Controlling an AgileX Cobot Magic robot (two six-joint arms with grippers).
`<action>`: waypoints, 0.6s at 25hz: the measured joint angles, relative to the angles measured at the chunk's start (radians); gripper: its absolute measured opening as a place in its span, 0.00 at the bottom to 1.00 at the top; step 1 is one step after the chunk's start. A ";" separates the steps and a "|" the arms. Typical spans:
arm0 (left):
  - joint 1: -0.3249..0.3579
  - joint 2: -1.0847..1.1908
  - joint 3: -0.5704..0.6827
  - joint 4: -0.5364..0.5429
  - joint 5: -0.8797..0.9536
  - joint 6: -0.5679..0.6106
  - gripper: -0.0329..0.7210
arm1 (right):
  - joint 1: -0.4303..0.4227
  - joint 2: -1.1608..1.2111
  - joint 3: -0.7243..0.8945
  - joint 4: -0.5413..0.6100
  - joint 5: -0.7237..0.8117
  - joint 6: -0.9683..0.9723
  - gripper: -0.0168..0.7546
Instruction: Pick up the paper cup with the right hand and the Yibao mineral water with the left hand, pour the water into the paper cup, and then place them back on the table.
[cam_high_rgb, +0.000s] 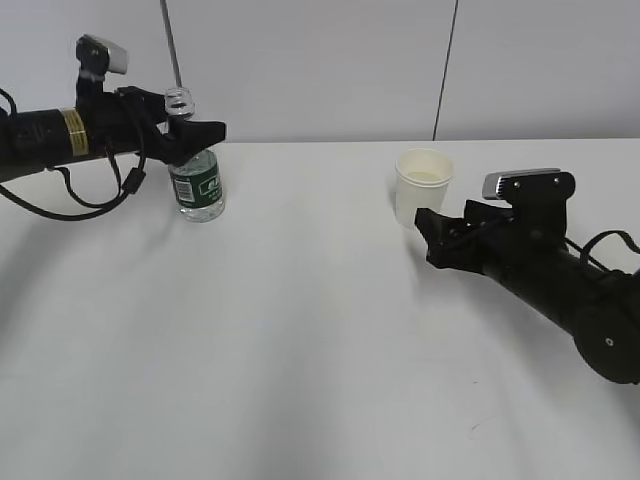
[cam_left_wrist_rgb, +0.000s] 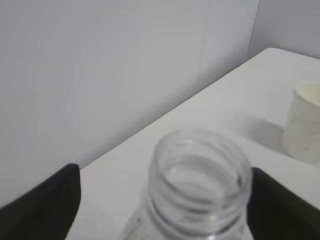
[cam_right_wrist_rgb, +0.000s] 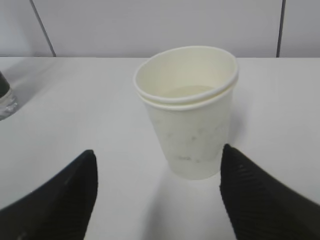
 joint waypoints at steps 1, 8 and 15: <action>0.000 -0.008 0.000 0.000 0.000 -0.001 0.83 | 0.000 -0.016 0.012 0.000 -0.002 0.000 0.79; 0.000 -0.057 0.000 0.001 -0.002 -0.019 0.83 | 0.000 -0.147 0.109 0.000 -0.006 -0.008 0.79; 0.000 -0.107 0.002 0.024 0.001 -0.073 0.83 | 0.000 -0.280 0.155 -0.002 -0.006 -0.027 0.79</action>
